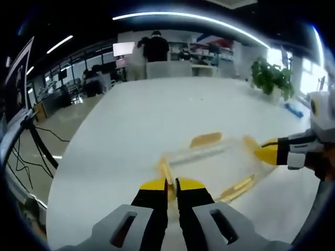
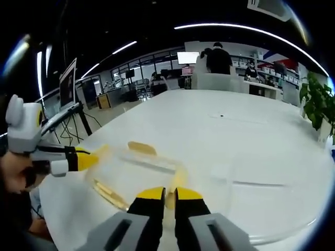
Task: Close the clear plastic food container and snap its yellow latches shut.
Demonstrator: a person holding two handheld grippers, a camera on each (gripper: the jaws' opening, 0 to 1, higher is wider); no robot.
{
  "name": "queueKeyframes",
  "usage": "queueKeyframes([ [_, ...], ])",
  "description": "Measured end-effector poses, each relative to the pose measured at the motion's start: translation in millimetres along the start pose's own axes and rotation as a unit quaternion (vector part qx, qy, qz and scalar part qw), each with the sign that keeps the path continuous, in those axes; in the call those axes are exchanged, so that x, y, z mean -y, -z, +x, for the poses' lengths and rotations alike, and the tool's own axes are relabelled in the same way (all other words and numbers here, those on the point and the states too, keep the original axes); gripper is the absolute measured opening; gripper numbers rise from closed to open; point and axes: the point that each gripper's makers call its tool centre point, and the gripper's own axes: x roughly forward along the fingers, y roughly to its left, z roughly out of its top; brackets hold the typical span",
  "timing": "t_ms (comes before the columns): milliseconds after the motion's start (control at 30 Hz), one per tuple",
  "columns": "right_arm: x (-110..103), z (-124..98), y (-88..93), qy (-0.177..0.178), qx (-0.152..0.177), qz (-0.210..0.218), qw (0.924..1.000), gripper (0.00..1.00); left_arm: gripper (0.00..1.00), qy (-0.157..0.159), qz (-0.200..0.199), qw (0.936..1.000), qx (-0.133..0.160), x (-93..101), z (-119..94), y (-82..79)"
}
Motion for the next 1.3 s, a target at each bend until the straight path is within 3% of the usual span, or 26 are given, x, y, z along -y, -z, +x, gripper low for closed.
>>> queueKeyframes([
  [733, -4.3, -22.1, -31.1, -0.008, 0.036, -0.004, 0.9993, 0.02, 0.03, -0.008, 0.011, 0.9996, 0.023, 5.1, -28.2, -26.0],
  [1300, 8.7, -36.6, -36.0, -0.009, 0.039, -0.007, 0.9992, 0.02, 0.03, -0.008, 0.021, 0.9994, 0.026, 23.9, -33.7, -39.6],
])
